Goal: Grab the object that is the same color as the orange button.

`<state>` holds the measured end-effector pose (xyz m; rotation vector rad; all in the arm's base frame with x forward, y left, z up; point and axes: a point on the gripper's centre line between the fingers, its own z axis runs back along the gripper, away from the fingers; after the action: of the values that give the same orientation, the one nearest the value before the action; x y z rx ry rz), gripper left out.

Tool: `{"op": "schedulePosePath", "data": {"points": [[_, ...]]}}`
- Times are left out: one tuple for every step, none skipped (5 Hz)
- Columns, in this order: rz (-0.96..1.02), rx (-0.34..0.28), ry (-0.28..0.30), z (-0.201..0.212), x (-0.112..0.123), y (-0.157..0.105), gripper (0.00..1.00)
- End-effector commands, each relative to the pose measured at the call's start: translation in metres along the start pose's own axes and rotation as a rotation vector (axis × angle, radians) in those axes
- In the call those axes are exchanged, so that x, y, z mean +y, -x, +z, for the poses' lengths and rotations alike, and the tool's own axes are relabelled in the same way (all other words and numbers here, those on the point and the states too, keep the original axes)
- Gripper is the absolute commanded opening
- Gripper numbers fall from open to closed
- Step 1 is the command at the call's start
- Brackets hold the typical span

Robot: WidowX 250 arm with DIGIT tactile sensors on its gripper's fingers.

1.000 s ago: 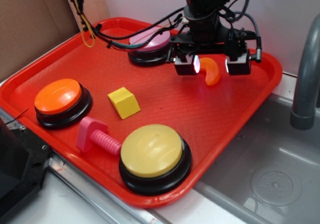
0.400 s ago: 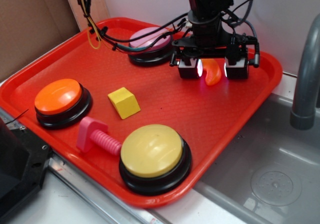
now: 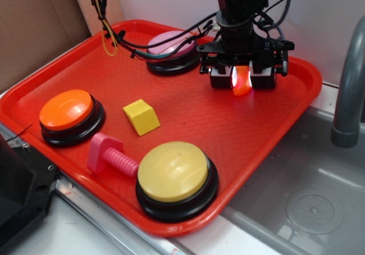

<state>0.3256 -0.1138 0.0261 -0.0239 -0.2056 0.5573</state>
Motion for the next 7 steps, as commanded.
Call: {"op": "schedulePosePath", "data": {"points": [[0.015,-0.025,0.040,0.013,-0.004,-0.010,0.00],[-0.007,-0.022,0.034,0.022,0.000,-0.011,0.00],[-0.076,0.024,0.029,0.047,0.013,-0.018,0.00],[-0.078,0.002,0.059,0.073,0.024,-0.020,0.00],[-0.139,0.032,0.063,0.101,0.035,-0.020,0.00],[-0.232,0.105,0.108,0.134,0.054,-0.013,0.00],[-0.320,0.106,0.156,0.155,0.073,-0.005,0.00]]}}
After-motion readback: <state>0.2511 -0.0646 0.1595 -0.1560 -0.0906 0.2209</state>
